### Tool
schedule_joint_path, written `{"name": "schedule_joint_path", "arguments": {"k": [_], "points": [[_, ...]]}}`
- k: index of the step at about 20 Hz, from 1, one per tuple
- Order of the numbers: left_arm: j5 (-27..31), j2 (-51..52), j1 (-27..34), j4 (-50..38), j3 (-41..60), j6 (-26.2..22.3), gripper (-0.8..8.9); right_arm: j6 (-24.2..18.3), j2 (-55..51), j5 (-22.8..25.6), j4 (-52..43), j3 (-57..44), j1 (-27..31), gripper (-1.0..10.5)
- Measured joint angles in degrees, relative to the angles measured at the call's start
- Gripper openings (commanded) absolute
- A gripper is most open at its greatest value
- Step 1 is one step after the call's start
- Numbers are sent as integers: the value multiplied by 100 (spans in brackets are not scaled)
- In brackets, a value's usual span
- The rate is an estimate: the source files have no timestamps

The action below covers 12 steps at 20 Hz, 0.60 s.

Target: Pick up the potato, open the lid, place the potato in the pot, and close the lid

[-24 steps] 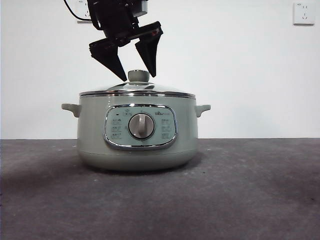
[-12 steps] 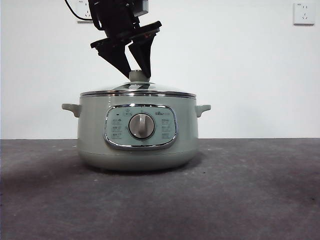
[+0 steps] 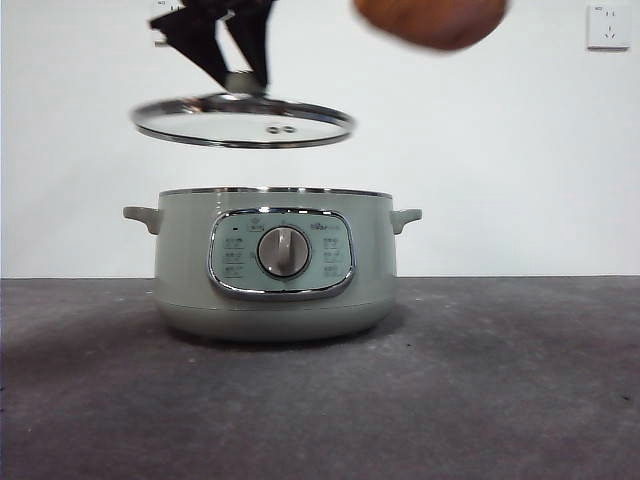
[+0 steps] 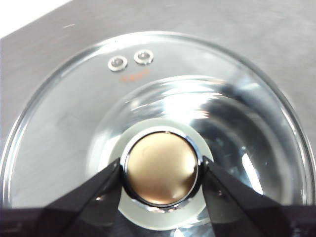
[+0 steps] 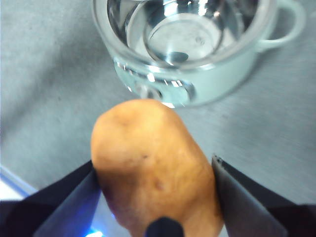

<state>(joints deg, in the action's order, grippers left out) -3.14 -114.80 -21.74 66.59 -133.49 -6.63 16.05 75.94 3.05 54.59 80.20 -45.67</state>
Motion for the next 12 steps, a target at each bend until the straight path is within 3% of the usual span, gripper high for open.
{"name": "schedule_joint_path", "arguments": {"k": [4, 12], "points": [[28, 0, 647, 114, -162, -2, -13, -184, 1360, -621, -50, 1152, 494, -8], [55, 0, 1484, 153, -162, -52, -13, -664, 4308, -802, 643, 4533, 643, -8]]}}
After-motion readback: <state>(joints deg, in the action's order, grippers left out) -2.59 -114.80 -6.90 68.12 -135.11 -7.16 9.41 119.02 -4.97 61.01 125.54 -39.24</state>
